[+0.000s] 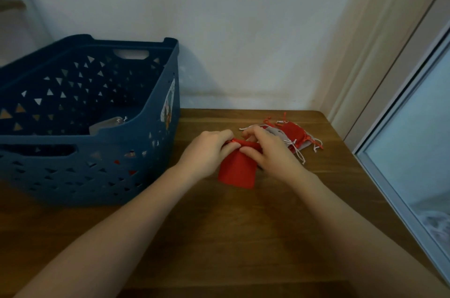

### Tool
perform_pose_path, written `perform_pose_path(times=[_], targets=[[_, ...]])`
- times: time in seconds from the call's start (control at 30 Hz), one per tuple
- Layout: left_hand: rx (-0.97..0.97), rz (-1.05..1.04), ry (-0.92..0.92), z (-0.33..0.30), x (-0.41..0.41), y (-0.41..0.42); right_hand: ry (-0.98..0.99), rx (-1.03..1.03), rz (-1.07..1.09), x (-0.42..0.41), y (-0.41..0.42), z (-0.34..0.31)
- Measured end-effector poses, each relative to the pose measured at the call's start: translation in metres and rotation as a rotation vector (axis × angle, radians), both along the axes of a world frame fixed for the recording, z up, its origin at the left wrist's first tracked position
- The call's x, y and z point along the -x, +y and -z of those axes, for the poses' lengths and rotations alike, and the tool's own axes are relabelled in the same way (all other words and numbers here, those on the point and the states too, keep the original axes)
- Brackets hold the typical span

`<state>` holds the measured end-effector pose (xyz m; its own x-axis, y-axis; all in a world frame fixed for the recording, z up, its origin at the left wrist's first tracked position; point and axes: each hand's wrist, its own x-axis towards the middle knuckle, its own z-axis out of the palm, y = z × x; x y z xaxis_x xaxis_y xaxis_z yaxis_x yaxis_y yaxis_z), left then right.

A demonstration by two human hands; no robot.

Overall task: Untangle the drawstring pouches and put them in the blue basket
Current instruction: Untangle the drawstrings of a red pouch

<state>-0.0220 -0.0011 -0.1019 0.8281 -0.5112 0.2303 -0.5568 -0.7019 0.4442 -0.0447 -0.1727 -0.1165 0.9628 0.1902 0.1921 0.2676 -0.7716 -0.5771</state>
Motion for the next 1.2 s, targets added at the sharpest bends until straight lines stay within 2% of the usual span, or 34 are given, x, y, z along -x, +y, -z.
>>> perform_pose_path(times=[0.17,0.27,0.37,0.47,0.6,0.67,0.77,0.83,0.93,0.97,1.03,1.2], targets=[[0.062,0.022,0.071,-0.003,0.002,0.005,0.041,0.285,0.035,0.005,-0.005,-0.011],[0.047,-0.022,0.094,-0.004,0.002,0.009,0.092,0.235,0.004,0.004,-0.010,-0.014],[0.023,-0.064,0.063,-0.004,0.003,0.011,0.090,-0.041,0.009,0.004,-0.016,-0.011],[0.189,-0.120,0.162,-0.006,0.004,0.011,0.143,-0.414,0.084,0.004,-0.018,-0.007],[0.623,-0.181,0.600,-0.007,0.007,0.009,0.230,-0.961,0.209,-0.001,-0.015,-0.004],[0.903,-0.202,0.844,-0.005,0.005,0.007,0.294,-1.265,0.201,-0.002,-0.009,-0.005],[1.286,-0.294,1.045,-0.001,-0.001,0.008,0.359,-1.721,0.235,-0.004,-0.007,-0.009],[1.373,-0.372,1.064,0.005,-0.004,0.009,0.375,-1.871,0.301,-0.004,-0.008,-0.009],[1.323,-0.381,1.068,0.011,-0.003,0.005,0.372,-2.007,0.365,-0.002,-0.005,-0.008],[1.297,-0.358,1.075,0.011,-0.002,0.003,0.370,-1.988,0.370,-0.002,-0.003,-0.009],[1.238,-0.312,1.090,0.008,-0.001,-0.001,0.361,-1.756,0.384,-0.002,0.000,-0.011],[1.049,-0.327,0.912,-0.001,-0.001,-0.009,0.094,-0.765,0.345,0.002,0.014,-0.024]])
